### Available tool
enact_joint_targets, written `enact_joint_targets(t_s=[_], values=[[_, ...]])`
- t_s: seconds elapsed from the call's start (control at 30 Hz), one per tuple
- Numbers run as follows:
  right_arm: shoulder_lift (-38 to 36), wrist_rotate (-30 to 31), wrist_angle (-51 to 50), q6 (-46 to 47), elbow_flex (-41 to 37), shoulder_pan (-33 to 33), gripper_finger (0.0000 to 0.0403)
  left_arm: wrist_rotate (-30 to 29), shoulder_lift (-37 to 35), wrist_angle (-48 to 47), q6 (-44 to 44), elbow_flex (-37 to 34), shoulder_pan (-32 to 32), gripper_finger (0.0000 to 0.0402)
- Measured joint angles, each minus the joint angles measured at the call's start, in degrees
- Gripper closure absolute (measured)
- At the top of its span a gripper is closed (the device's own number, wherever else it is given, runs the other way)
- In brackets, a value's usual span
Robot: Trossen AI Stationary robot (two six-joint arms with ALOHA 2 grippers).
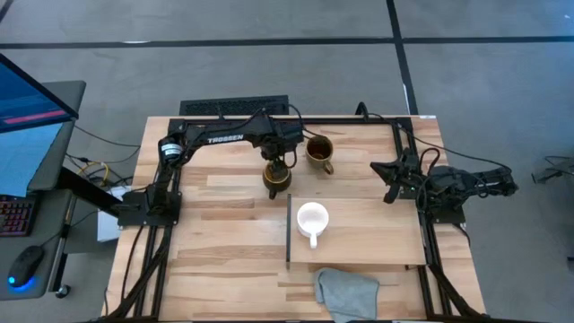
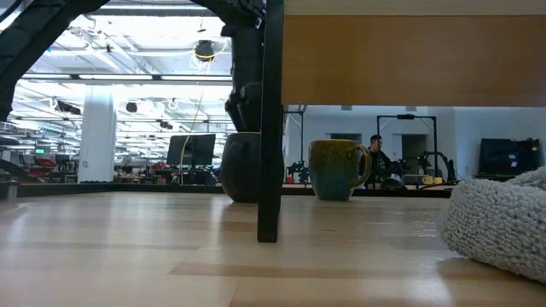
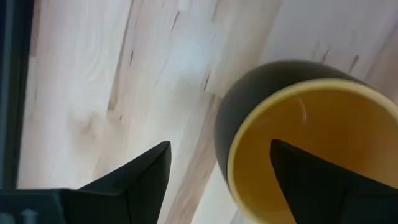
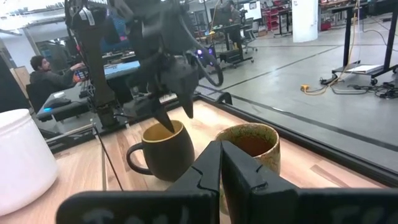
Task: Stack small to large cups/mugs on shelf
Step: Put the black mug on the shelf
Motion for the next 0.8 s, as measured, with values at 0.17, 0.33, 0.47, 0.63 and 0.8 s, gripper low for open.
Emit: enact_joint_targets(t_s=[0.17,0.33,0.47,0.63,0.8], values=[[0.0,0.0,0.0,0.0,0.0,0.0,0.0369,-0.5,0.0,-8.9,-0.1,6.3,0.0,0.0136],[0.0,0.0,0.0,0.0,0.0,0.0,0.0369,-5.1,0.0,-13.9,-1.3,14.6,-0.2,0.0136],[0.0,0.0,0.0,0.0,0.0,0.0,0.0369,-9.7,0.0,-13.7,-0.1,22.0,-0.6,0.0136],[0.0,0.0,-0.3,0.0,0.0,0.0,0.0369,-10.2,-0.1,-11.3,3.6,29.4,-1.7,0.0136],[0.0,0.0,-2.7,0.0,0.0,0.0,0.0369,-10.0,-4.4,-5.8,5.9,27.3,-2.8,0.0136]])
